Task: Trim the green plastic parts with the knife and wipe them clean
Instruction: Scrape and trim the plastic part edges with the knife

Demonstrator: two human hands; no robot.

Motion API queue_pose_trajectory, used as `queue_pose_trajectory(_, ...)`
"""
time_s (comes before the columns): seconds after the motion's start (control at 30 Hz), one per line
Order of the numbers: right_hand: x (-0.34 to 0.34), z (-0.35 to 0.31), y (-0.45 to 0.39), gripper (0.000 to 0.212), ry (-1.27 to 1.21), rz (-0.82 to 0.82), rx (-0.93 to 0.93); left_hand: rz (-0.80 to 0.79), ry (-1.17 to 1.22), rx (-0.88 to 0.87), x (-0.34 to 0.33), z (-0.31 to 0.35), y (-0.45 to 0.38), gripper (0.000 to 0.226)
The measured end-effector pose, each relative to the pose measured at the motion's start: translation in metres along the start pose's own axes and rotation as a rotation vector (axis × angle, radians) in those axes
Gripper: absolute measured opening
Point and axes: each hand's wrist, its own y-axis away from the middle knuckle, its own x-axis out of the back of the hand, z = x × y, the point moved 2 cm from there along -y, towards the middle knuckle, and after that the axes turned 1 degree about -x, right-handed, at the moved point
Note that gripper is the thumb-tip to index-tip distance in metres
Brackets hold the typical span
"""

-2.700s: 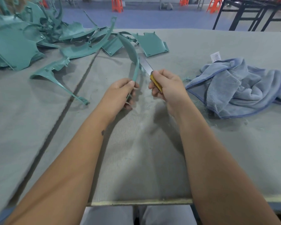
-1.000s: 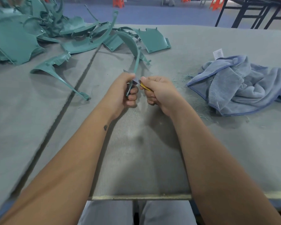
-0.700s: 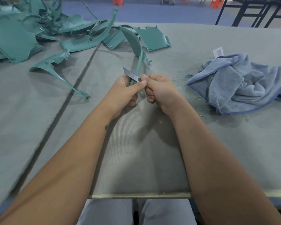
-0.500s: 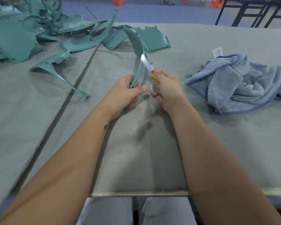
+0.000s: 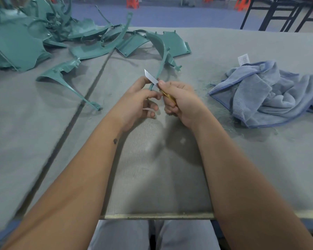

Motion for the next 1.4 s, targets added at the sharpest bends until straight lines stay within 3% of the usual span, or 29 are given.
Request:
queue_pose_trajectory(0.13, 0.0001, -0.0015, 0.0002, 0.031, 0.017, 0.027, -0.007, 0.036, -0.083, 0.052, 0.0008, -0.0044, -0.0028, 0.015)
queue_pose_trajectory(0.33, -0.0032, 0.0002, -0.0004, 0.037, 0.071, 0.007, -0.049, 0.112, -0.008, 0.076, -0.0012, -0.0087, -0.0066, 0.019)
queue_pose_trajectory(0.43, -0.0051, 0.0009, 0.0000, 0.041, 0.122, -0.025, -0.056, 0.077, 0.035, 0.063, -0.0026, -0.0096, -0.0060, 0.024)
queue_pose_trajectory(0.73, -0.0067, -0.0004, -0.0002, 0.040, 0.121, 0.009, -0.044, 0.038, 0.041, 0.061, -0.0053, -0.0056, -0.0031, 0.008)
queue_pose_trajectory(0.87, -0.0047, -0.0015, 0.0011, 0.037, 0.095, 0.023, -0.044, 0.054, 0.069, 0.068, -0.0017, -0.0040, -0.0038, 0.025)
queue_pose_trajectory(1.07, -0.0032, -0.0050, 0.0039, 0.038, 0.077, 0.029, -0.050, -0.084, -0.047, 0.080, -0.0027, -0.0066, -0.0018, 0.018)
queue_pose_trajectory(1.23, -0.0038, -0.0050, 0.0055, 0.040, 0.116, -0.005, -0.064, -0.077, -0.102, 0.074, -0.0046, -0.0078, -0.0005, 0.025)
queue_pose_trajectory(1.4, -0.0028, -0.0035, 0.0045, 0.041, 0.139, 0.014, -0.046, -0.076, -0.114, 0.074, -0.0044, -0.0074, -0.0003, 0.019)
